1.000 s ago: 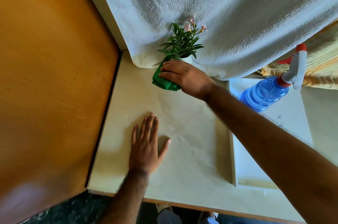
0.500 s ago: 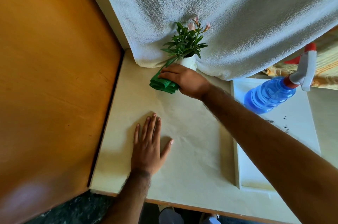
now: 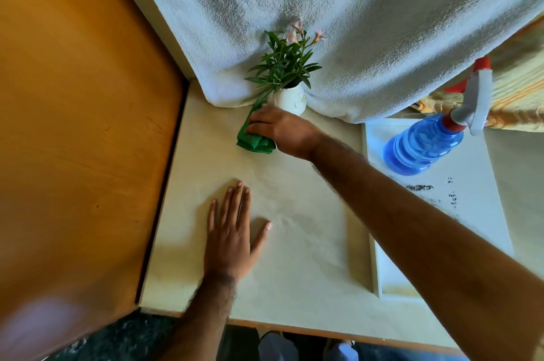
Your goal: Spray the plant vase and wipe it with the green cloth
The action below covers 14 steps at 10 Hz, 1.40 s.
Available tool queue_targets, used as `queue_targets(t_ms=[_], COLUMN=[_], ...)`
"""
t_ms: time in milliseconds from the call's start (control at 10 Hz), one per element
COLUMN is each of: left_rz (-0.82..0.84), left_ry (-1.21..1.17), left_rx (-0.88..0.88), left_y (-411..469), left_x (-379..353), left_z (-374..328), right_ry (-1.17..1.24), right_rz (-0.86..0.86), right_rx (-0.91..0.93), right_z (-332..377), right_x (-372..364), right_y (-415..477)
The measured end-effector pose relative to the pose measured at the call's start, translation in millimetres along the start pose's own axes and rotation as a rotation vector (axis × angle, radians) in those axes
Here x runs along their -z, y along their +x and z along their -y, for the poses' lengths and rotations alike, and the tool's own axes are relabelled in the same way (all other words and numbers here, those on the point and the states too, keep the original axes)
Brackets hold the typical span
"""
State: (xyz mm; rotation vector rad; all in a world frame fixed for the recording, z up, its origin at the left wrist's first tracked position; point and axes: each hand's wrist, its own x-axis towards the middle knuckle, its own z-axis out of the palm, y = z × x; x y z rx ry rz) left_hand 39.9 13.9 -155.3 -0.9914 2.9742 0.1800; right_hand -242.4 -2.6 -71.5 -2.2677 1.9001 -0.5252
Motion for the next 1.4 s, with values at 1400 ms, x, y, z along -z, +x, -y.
queue_targets(t_ms=[1400], left_rz=[0.246], left_ry=[0.003], left_rx=[-0.006], left_y=[3], left_x=[34], left_z=[-15], right_ry=[-0.141], right_rz=[0.194], right_rx=[-0.797], right_z=[106], right_x=[20], right_y=[-331])
